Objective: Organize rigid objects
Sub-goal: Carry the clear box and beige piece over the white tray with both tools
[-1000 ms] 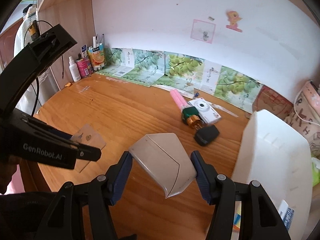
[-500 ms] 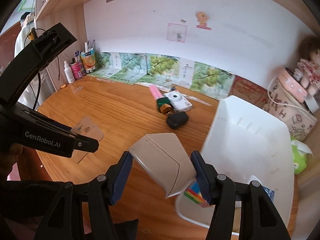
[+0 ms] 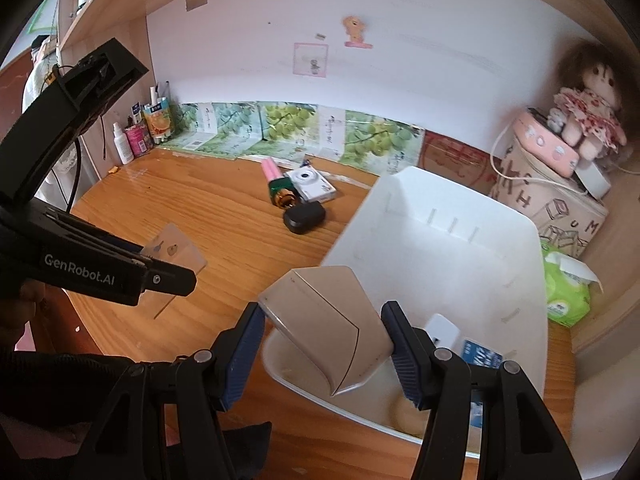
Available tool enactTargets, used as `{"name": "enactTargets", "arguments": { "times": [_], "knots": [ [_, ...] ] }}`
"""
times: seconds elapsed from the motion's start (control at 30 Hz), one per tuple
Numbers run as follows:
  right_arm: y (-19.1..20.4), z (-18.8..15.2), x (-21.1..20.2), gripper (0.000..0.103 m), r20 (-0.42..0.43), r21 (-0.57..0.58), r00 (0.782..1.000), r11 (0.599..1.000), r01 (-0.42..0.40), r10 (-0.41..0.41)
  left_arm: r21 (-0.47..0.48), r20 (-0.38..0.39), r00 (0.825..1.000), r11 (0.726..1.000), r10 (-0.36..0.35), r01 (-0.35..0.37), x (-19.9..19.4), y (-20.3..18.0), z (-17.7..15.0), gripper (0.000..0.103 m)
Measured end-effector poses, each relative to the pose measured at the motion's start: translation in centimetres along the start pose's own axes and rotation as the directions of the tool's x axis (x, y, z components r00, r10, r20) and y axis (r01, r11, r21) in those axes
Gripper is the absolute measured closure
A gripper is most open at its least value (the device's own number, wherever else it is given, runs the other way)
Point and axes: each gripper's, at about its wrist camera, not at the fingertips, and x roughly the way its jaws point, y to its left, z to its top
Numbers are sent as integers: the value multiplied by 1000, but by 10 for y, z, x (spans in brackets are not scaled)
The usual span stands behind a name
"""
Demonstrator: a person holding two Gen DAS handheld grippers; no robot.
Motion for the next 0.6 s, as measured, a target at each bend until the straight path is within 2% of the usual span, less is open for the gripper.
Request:
{"name": "enactTargets", "arguments": {
  "times": [0.33, 0.6],
  "knots": [
    [-35, -4, -1, 42, -10, -20, 1000, 1000, 10, -10, 75, 29, 999, 997, -35, 33, 8, -45, 3, 45],
    [-60, -3, 5, 42, -28, -48, 999, 999, 25, -26, 109, 85, 994, 992, -75, 66, 13, -72, 15, 45]
  ]
}}
